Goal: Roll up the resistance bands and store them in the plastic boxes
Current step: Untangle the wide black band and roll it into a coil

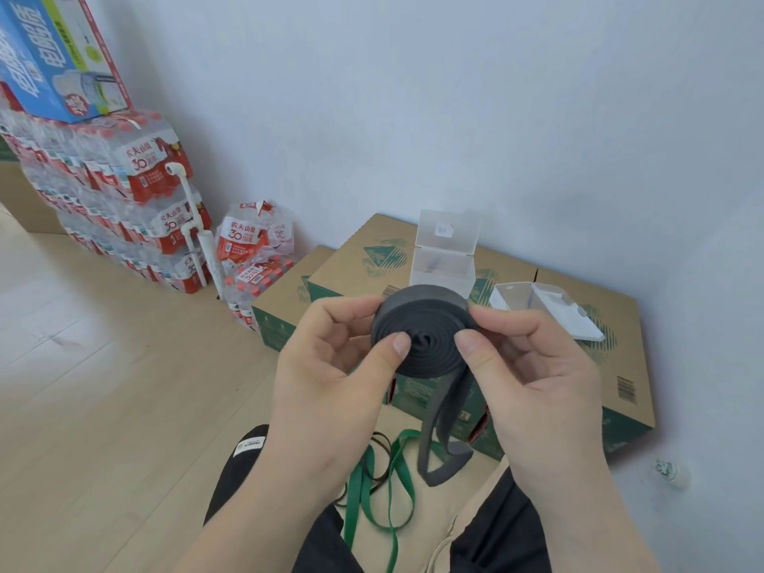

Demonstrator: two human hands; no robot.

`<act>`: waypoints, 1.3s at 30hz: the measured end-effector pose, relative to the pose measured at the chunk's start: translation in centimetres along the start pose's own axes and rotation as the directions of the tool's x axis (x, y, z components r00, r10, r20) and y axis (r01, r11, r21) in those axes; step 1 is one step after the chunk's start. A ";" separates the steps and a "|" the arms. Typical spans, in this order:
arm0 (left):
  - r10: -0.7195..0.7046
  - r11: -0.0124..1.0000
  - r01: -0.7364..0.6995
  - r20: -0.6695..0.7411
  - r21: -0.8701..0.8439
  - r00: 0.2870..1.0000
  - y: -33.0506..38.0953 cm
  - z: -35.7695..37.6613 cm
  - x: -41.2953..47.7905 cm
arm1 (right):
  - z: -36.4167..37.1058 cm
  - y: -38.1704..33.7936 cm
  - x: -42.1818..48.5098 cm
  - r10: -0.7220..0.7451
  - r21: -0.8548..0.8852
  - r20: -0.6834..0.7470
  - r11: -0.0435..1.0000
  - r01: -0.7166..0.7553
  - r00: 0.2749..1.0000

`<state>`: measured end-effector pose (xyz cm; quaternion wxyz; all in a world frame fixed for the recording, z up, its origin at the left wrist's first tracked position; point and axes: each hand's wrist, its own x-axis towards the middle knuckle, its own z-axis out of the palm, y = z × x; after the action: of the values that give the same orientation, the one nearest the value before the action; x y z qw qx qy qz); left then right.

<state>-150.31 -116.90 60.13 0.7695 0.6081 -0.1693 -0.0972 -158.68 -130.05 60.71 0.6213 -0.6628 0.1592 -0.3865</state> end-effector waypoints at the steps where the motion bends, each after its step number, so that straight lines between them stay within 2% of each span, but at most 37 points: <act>1: -0.011 1.000 0.011 0.011 0.000 1.000 -0.3 0.1 -0.2 | 0.0 0.1 0.1 -0.021 -0.021 -0.004 1.000 0.021 1.000; 3: 0.028 0.989 -0.036 0.055 0.145 0.998 -0.8 0.0 -0.2 | 0.0 0.4 0.2 -0.072 -0.115 0.007 0.991 0.073 0.997; 6: 0.208 0.848 -0.261 0.164 0.461 0.964 -0.4 -0.5 0.1 | 0.0 1.1 0.4 -0.179 -0.305 0.112 0.930 0.205 0.977; 10: 0.279 0.649 -0.459 0.371 0.607 0.886 0.2 -1.0 0.8 | 0.1 1.7 0.6 -0.337 -0.416 0.258 0.807 0.419 0.905; 11: 0.280 0.648 -0.469 0.384 0.601 0.880 0.3 -1.1 0.8 | 0.2 1.6 0.7 -0.355 -0.418 0.278 0.792 0.445 0.893; 13: 0.252 0.732 -0.401 0.329 0.550 0.910 0.6 -1.2 0.8 | 0.4 1.2 0.8 -0.346 -0.406 0.283 0.802 0.438 0.895; 15: 0.161 0.850 -0.259 0.242 0.459 0.957 0.7 -1.5 0.8 | 0.3 0.9 0.7 -0.225 -0.365 0.229 0.882 0.298 0.947; 17: 0.085 0.919 -0.150 0.187 0.364 0.979 0.6 -1.9 1.0 | -0.1 0.7 0.7 -0.072 -0.278 0.161 0.954 0.116 0.984; 20: 0.020 0.982 -0.044 0.130 0.186 0.991 0.5 -2.1 1.1 | -0.4 0.6 0.6 0.003 -0.112 0.090 0.994 0.007 0.996; 23: -0.064 0.996 0.058 0.111 0.062 0.992 0.3 -1.6 0.7 | -0.2 0.4 0.5 -0.001 -0.056 0.081 0.998 0.005 0.997; 25: -0.058 0.988 0.035 0.149 0.151 0.987 0.0 -1.3 0.4 | 0.0 0.6 0.5 -0.054 -0.126 0.083 0.990 0.064 0.995; 28: 0.091 0.886 -0.174 0.207 0.430 0.974 0.0 -1.1 0.4 | -0.1 1.0 0.8 -0.162 -0.266 0.134 0.945 0.192 0.978; 32: 0.178 0.769 -0.342 0.332 0.541 0.926 0.7 -1.2 1.0 | -0.1 1.4 0.8 -0.236 -0.320 0.243 0.896 0.308 0.941; 34: 0.143 0.793 -0.313 0.340 0.522 0.929 0.8 -1.4 1.2 | -0.2 1.3 0.8 -0.205 -0.300 0.256 0.912 0.279 0.945; 39: 0.023 0.904 -0.127 0.251 0.408 0.968 0.8 -2.1 1.3 | -1.0 1.2 0.9 -0.028 -0.161 0.208 0.985 0.063 0.978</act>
<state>-148.40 -115.30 60.65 0.5973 0.7362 -0.3014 -0.1015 -158.50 -131.55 59.78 0.5678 -0.7521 0.1109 -0.3156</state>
